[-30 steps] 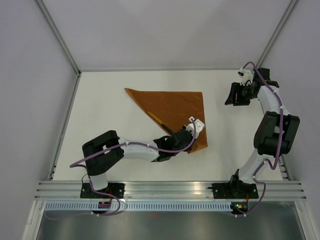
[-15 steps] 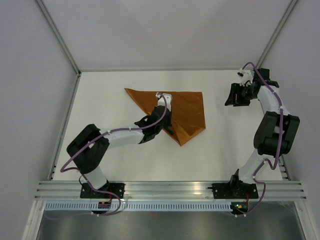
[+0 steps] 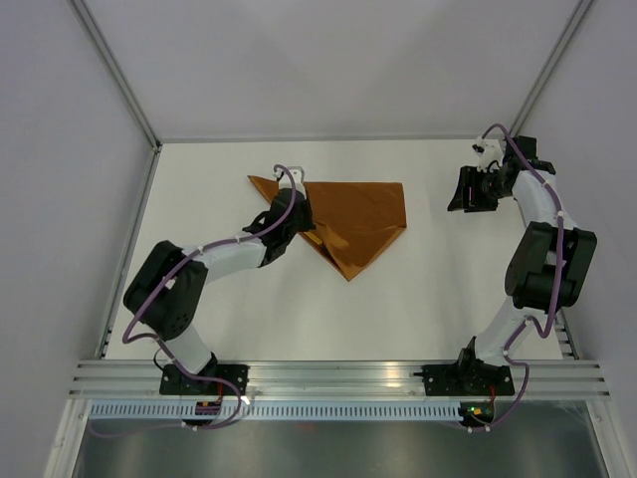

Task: Fold the napkin, place the utensils inside, and roll it up
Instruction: Fold the napkin at the center of the board.

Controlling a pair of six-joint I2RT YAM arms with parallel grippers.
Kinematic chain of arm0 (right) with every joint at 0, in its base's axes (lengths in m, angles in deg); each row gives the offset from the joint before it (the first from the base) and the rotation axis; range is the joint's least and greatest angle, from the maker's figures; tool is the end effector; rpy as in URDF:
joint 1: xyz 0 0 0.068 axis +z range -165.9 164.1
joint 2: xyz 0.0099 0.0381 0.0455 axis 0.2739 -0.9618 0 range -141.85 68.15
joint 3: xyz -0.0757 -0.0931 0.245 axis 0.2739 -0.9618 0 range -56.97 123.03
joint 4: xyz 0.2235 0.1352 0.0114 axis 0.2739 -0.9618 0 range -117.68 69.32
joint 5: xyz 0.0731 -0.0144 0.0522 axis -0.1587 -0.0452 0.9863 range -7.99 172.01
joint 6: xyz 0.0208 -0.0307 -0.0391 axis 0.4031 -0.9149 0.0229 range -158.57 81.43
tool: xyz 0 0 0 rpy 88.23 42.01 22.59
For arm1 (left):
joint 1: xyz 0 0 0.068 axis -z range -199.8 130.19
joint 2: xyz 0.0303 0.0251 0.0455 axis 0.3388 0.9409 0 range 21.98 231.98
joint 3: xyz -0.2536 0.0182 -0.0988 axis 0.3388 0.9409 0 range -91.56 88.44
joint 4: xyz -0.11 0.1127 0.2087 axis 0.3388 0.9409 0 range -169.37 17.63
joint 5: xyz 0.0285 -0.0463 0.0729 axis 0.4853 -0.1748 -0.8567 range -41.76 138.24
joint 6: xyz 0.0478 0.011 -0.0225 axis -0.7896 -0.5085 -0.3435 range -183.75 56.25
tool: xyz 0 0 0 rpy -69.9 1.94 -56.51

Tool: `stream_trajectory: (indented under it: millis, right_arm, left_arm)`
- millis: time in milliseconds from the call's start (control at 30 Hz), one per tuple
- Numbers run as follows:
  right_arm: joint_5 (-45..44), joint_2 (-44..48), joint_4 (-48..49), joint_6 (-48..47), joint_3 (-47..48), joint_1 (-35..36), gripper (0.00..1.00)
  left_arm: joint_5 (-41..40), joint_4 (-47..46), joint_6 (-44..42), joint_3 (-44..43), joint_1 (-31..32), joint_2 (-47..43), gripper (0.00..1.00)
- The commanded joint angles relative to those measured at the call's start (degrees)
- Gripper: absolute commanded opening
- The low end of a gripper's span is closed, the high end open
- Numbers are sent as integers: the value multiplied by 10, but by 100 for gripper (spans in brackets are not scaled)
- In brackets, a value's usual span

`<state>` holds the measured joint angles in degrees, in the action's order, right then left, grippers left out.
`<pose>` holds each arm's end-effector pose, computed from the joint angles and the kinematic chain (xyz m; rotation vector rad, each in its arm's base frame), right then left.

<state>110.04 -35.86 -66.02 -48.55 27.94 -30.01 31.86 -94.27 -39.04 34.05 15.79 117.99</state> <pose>0.3731 -0.0765 0.2511 -0.0526 2.5676 0.5045 0.3044 -0.2056 0.2094 0.0133 2.0371 -0.3755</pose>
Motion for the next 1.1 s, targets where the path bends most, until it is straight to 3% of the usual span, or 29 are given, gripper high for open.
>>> stream_trajectory:
  millis: [0, 1067]
  right_arm:
    - [4, -1, -4, -11, 16, -3, 60]
    - [2, -8, -1, -21, 3, -2, 61]
  left_arm:
    - [21, 2, 26, -13, -10, 15, 2]
    - [41, 37, 66, -52, -80, 76, 2]
